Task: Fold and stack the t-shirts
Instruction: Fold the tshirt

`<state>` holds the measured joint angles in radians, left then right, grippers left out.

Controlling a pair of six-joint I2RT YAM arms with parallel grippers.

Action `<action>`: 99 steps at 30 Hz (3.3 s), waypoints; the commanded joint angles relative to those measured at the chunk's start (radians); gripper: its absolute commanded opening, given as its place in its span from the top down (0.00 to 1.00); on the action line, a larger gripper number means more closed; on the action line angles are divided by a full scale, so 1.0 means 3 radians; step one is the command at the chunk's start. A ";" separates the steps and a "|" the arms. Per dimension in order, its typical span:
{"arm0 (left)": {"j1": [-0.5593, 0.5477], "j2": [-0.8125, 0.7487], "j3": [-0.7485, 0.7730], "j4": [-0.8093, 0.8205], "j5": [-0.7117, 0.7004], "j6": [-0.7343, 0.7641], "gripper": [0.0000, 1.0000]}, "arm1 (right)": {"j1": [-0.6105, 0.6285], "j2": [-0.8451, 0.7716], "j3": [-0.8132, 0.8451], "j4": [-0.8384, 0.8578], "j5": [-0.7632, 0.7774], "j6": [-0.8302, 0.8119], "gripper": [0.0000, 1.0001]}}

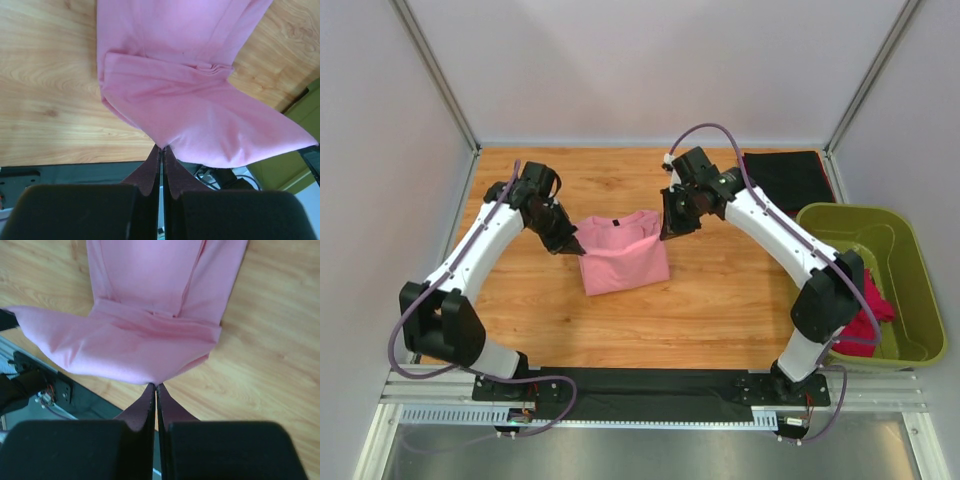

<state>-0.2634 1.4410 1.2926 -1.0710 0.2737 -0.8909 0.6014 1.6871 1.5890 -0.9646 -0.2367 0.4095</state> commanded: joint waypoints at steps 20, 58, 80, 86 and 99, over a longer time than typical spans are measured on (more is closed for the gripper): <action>0.0581 0.1542 0.1464 -0.0127 0.0172 0.0454 1.00 | -0.0363 0.1560 0.1764 -0.0093 -0.0162 -0.0261 1.00; 0.0280 0.1578 0.0897 0.0593 0.0207 0.0914 0.65 | -0.0629 0.1699 0.0917 0.0387 -0.0729 -0.0220 0.55; 0.0142 0.1522 -0.0162 0.0850 -0.0063 0.1037 0.65 | -0.0558 0.1039 -0.0751 0.1206 -0.1042 -0.0025 0.88; 0.0142 0.1486 -0.0004 0.0482 -0.0462 0.1134 0.65 | -0.0552 0.0916 -0.0914 0.1231 -0.0975 0.0010 1.00; 0.0121 0.1225 0.0661 0.0643 0.0609 0.0956 0.63 | -0.0491 0.0680 -0.0384 0.1031 -0.1270 0.0265 0.96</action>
<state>-0.2226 1.8164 1.4490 -0.9611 0.2691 -0.5724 0.4366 1.8946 1.3834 -0.6895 -0.5285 0.4397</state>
